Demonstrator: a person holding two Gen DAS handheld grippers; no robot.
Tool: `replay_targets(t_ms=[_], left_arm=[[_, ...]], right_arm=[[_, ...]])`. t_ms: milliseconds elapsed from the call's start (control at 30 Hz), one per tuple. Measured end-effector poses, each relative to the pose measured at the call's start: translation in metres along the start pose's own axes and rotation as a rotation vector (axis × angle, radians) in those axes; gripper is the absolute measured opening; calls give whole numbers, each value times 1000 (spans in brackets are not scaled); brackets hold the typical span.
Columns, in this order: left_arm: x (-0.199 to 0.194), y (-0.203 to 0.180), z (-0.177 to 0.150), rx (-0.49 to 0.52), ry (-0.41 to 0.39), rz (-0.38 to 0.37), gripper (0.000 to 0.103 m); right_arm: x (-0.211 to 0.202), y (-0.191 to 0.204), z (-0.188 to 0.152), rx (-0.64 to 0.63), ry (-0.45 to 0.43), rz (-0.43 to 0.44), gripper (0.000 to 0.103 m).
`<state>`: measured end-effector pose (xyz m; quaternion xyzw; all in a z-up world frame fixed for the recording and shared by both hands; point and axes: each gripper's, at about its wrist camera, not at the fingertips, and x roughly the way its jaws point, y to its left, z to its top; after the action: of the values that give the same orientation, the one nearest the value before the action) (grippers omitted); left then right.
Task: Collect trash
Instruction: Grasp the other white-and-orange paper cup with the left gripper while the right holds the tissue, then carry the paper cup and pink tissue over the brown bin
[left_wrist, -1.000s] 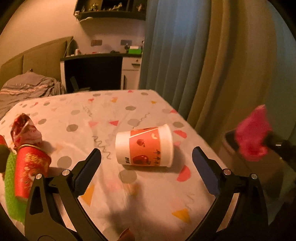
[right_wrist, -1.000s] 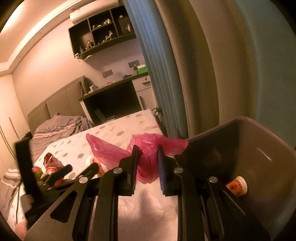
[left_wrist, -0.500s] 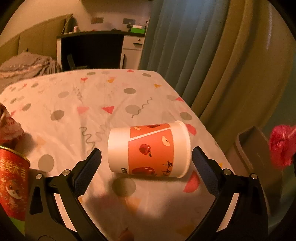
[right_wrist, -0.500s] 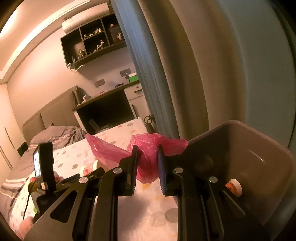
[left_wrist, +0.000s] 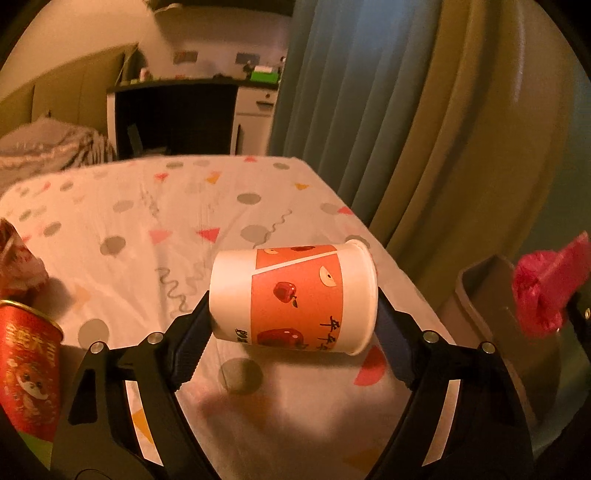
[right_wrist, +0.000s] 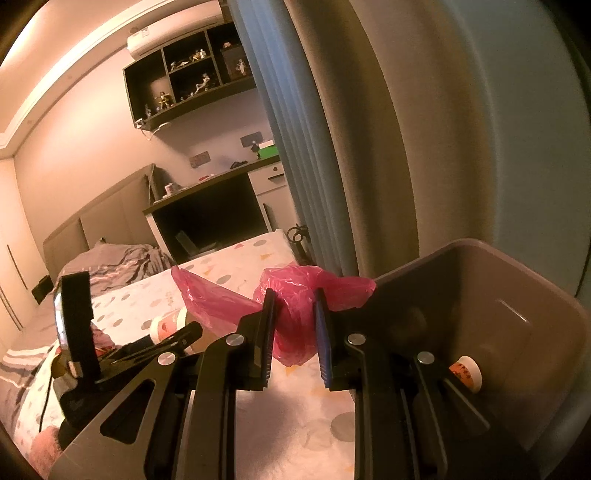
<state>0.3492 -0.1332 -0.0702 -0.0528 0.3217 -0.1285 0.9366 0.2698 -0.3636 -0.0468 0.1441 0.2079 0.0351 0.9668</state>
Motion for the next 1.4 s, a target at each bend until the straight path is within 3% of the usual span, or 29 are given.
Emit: replay_targets(t_ms=[433,800,1067,1400], left_arm=[[-59,-38,5,69,-91,0,80],[-96,-95,-2,146,-146,-52,80],[-102,-139,-12,176,-158,-129,80],[-83,-176,-21,190,-138,-208,80]], right_arm=[[-29,-1,7,8,-45,-9,21],[-69,-40,11,29,-91,-65,21],[-88,-77,6,45,-97,-131,21],[-81,-108,1,60,-64,-177,21]])
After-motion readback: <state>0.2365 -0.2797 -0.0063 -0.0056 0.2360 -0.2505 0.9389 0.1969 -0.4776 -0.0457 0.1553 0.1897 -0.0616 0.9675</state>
